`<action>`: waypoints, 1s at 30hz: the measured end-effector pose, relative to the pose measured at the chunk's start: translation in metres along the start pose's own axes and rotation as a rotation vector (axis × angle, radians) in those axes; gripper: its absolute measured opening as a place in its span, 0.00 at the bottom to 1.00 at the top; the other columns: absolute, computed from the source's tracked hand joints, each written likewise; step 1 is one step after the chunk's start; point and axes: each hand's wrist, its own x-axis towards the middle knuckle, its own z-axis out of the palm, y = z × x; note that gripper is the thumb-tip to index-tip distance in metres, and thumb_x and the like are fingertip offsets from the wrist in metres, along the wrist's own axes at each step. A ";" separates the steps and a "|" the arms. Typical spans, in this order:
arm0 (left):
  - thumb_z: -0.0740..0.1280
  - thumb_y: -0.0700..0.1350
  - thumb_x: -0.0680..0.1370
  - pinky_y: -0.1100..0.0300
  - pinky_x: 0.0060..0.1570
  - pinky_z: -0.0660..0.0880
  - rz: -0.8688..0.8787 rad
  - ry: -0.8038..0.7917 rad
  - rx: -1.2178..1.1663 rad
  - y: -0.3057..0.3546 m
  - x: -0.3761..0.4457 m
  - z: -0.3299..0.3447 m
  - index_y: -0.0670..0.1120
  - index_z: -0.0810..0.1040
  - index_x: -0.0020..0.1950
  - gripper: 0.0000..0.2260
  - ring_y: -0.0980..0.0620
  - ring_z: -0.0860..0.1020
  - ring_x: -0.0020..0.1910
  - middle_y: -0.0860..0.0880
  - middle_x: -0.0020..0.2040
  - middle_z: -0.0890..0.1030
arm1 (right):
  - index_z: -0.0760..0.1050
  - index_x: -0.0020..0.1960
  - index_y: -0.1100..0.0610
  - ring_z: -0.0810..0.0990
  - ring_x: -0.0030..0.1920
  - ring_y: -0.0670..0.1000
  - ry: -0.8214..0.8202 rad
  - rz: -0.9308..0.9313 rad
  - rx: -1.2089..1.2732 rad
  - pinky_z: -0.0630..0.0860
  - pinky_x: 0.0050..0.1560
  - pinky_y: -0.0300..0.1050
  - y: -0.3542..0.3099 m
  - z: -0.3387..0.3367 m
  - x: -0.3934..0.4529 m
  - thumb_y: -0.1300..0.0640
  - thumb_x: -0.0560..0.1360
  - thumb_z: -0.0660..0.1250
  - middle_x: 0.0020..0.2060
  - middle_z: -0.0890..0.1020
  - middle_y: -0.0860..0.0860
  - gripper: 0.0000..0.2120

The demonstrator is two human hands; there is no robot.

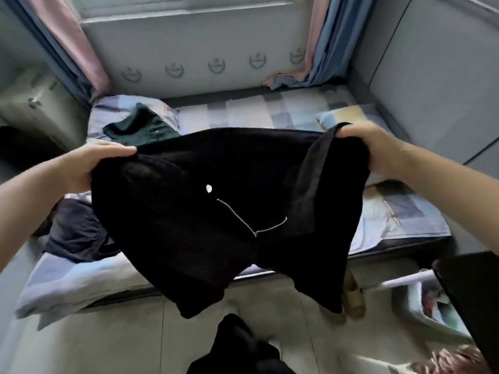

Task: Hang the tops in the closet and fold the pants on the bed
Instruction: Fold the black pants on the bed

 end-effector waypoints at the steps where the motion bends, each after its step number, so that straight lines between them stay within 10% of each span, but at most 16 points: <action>1: 0.72 0.48 0.70 0.61 0.34 0.81 0.042 0.038 -0.030 0.006 0.006 -0.002 0.44 0.84 0.38 0.08 0.52 0.83 0.31 0.46 0.36 0.84 | 0.80 0.31 0.52 0.80 0.31 0.47 0.044 -0.030 -0.001 0.75 0.32 0.35 -0.008 0.004 0.014 0.53 0.68 0.68 0.30 0.80 0.49 0.08; 8: 0.79 0.58 0.63 0.65 0.38 0.71 0.251 0.307 0.545 0.009 0.092 -0.029 0.52 0.78 0.39 0.15 0.59 0.74 0.35 0.55 0.36 0.77 | 0.79 0.41 0.54 0.76 0.24 0.36 0.293 -0.152 -0.531 0.69 0.24 0.27 -0.021 0.021 0.120 0.51 0.72 0.71 0.31 0.80 0.48 0.07; 13: 0.81 0.57 0.60 0.60 0.31 0.61 0.372 0.100 1.015 -0.010 0.195 -0.061 0.48 0.67 0.28 0.24 0.55 0.62 0.26 0.55 0.25 0.63 | 0.75 0.36 0.62 0.71 0.26 0.45 0.110 -0.127 -0.852 0.64 0.28 0.38 0.000 0.008 0.213 0.46 0.73 0.71 0.27 0.73 0.51 0.19; 19: 0.76 0.45 0.72 0.57 0.32 0.70 0.611 0.016 1.377 -0.051 0.307 -0.078 0.41 0.75 0.31 0.16 0.45 0.76 0.32 0.47 0.34 0.75 | 0.72 0.33 0.63 0.69 0.28 0.53 0.013 -0.047 -1.158 0.62 0.31 0.46 0.059 -0.003 0.325 0.46 0.76 0.67 0.26 0.72 0.57 0.22; 25: 0.70 0.45 0.77 0.55 0.41 0.75 0.521 -0.170 1.347 -0.101 0.371 -0.073 0.42 0.84 0.44 0.07 0.45 0.82 0.43 0.47 0.49 0.81 | 0.66 0.30 0.55 0.69 0.29 0.51 -0.260 0.181 -1.274 0.66 0.35 0.47 0.110 -0.019 0.387 0.45 0.77 0.64 0.26 0.70 0.51 0.22; 30: 0.72 0.43 0.76 0.64 0.40 0.74 -0.072 -0.485 0.799 -0.099 0.406 -0.092 0.48 0.86 0.40 0.06 0.55 0.80 0.38 0.49 0.39 0.82 | 0.74 0.33 0.56 0.68 0.30 0.44 -0.442 0.332 -0.806 0.69 0.32 0.39 0.115 -0.038 0.410 0.46 0.73 0.70 0.27 0.68 0.46 0.17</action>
